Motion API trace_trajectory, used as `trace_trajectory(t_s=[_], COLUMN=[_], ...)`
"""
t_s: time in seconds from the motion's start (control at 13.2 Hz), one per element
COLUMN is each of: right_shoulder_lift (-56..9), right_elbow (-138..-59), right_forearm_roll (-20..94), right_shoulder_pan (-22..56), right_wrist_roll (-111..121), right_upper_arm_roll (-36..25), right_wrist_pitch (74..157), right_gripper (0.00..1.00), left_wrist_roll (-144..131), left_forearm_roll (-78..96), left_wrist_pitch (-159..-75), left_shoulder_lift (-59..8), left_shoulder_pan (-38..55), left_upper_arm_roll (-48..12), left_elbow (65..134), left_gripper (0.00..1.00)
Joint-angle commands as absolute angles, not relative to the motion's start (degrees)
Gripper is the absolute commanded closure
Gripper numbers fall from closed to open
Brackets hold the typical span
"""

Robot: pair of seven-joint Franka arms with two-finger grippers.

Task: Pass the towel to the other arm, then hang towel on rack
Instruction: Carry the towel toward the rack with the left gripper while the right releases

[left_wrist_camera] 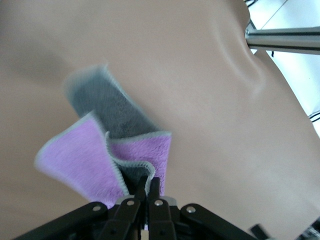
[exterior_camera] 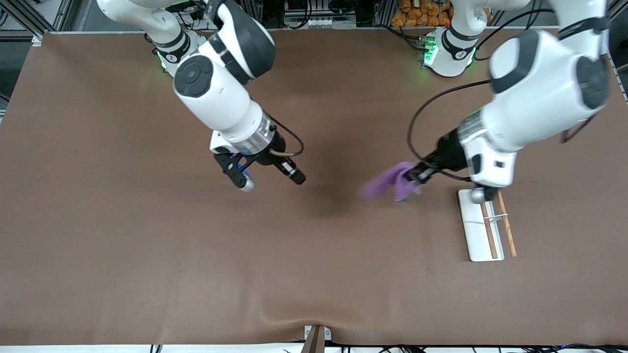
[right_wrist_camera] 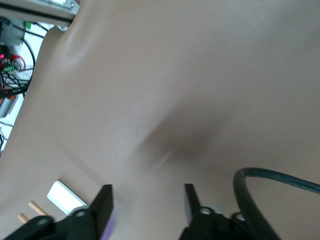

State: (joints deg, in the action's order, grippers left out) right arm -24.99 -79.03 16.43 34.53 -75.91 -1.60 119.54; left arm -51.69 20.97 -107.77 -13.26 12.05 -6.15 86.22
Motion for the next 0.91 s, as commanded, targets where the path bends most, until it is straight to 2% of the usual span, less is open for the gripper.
trace_trajectory(t_s=[0.0, 0.3, 0.53, 0.83], right_shoulder_lift=[-24.44, -24.17, -23.47, -17.25], right_elbow=[-78.31, -78.75, -79.62, -87.69], right_forearm_roll=[16.52, 16.26, 15.65, 11.89], right_shoulder_pan=[30.61, 21.38, 13.83, 3.27], right_wrist_roll=[-69.12, -52.95, -36.35, -14.28], right_upper_arm_roll=[-1.06, -1.05, -1.49, -1.58], right_wrist_pitch=[116.82, 112.51, 103.21, 99.68], right_gripper=[0.0, 0.0, 0.0, 0.0], left_wrist_roll=[-47.39, -39.84, -32.62, -28.14], left_forearm_roll=[15.14, 9.32, 9.23, 8.79], left_wrist_pitch=[-103.12, -94.32, -89.92, -88.16], left_shoulder_lift=[-10.03, -6.96, -4.75, -3.69], left_shoulder_pan=[10.46, 7.92, 3.7, 2.11], left_upper_arm_roll=[-6.5, -6.33, -6.15, -6.06], left_elbow=[85.96, 83.23, 83.23, 83.23], left_gripper=[1.0, 1.0, 1.0, 1.0])
